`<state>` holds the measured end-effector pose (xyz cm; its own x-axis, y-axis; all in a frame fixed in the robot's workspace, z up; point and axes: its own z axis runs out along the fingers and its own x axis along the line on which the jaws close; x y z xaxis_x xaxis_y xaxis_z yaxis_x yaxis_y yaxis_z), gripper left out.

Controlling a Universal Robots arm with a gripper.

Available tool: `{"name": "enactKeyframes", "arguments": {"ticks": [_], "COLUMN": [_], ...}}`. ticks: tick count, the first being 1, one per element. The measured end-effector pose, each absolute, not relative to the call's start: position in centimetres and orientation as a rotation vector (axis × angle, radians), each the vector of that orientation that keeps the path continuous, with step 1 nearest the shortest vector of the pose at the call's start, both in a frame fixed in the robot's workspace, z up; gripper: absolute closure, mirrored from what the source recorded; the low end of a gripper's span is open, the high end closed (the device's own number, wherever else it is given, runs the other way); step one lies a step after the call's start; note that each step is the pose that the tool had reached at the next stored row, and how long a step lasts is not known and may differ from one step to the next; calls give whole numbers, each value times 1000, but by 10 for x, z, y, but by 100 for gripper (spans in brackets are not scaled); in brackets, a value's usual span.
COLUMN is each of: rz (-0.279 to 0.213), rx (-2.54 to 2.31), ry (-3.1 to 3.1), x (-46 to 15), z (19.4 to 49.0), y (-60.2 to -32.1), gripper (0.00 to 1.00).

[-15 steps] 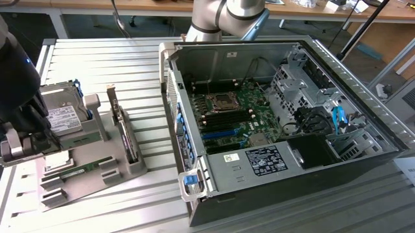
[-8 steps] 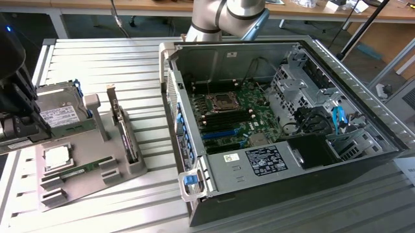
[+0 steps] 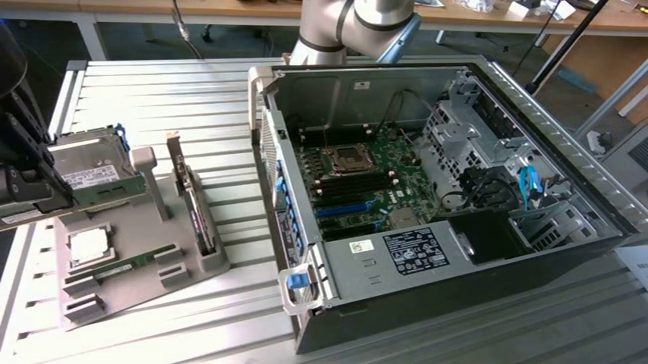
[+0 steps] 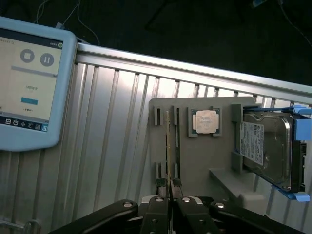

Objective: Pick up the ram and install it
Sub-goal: 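Pick up the ram and move it above insertion slot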

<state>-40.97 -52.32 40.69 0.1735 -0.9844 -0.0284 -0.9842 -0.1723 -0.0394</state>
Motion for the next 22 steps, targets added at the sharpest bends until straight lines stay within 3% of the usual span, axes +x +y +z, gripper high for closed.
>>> {"name": "enactKeyframes", "arguments": {"ticks": [22], "rz": [-6], "rx": [-2369], "ry": [1989], "x": [-285], "z": [407], "y": [-523], "gripper": [87]}}
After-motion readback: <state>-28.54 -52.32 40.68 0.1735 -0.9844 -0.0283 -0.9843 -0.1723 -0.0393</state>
